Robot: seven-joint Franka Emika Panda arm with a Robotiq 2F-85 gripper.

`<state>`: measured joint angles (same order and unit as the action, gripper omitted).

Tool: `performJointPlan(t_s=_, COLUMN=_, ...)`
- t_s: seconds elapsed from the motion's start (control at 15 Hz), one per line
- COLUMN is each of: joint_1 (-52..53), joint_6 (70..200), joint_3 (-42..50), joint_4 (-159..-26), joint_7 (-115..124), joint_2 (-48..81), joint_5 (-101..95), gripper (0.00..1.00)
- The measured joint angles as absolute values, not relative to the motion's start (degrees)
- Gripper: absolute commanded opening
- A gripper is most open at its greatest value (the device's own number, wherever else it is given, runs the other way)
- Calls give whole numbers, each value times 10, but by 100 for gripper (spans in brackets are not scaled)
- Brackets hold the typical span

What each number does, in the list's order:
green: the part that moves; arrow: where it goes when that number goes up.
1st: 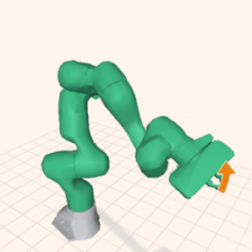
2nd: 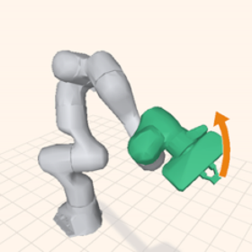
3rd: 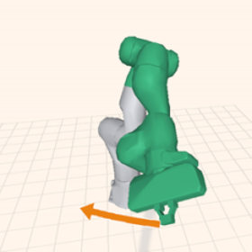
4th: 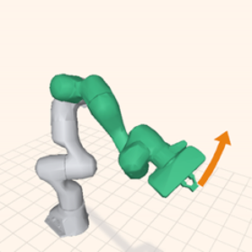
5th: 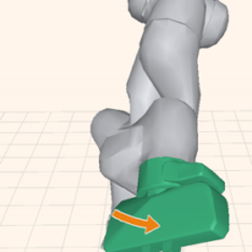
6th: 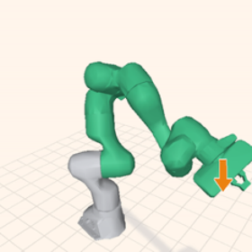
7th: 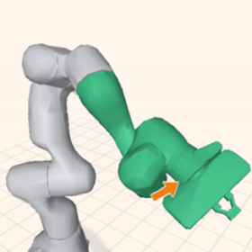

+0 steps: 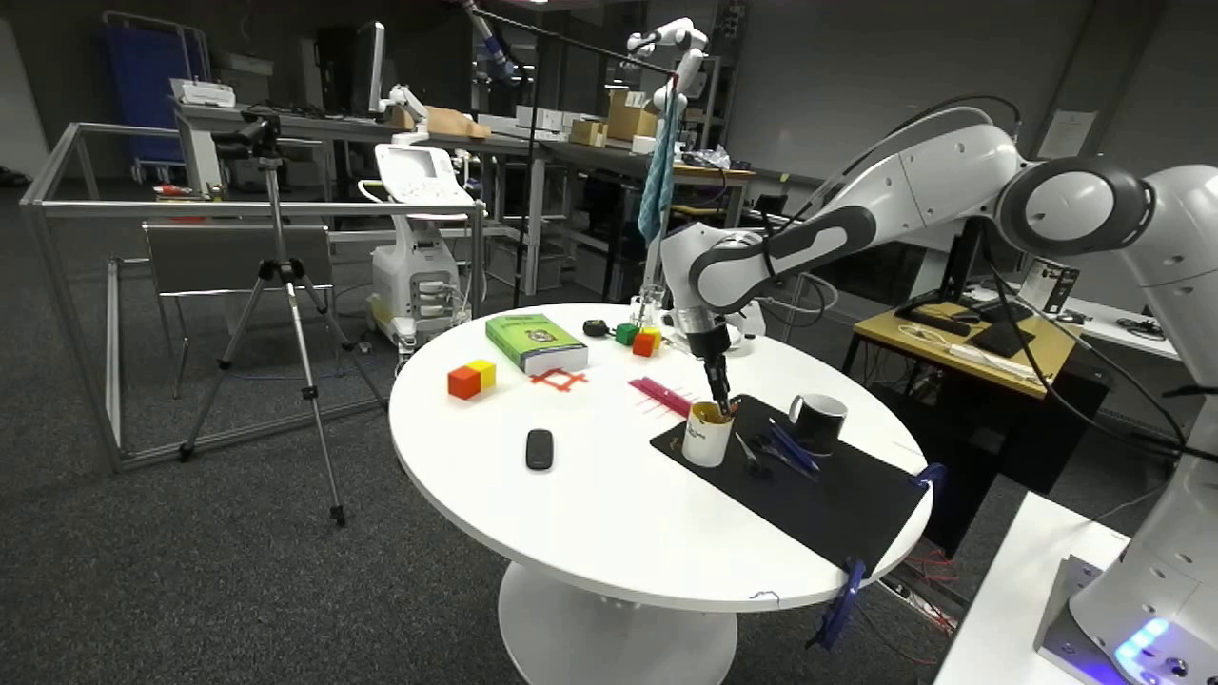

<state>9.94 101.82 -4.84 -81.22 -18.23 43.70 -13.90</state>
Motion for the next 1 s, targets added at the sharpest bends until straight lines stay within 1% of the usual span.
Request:
performJointPlan(t_s=0.27, joint_1=110, joint_6=947, joint_3=-50, joint_4=-766, joint_7=-179, joint_2=452, joint_5=-140, gripper=100)
performJointPlan(t_s=0.73, joint_1=111, joint_6=943, joint_3=-50, joint_4=-761, joint_7=-179, joint_2=460, joint_5=-140, gripper=100)
performJointPlan(t_s=1.0, joint_1=111, joint_6=913, joint_3=-50, joint_4=-761, joint_7=-184, joint_2=461, joint_5=-140, gripper=100)
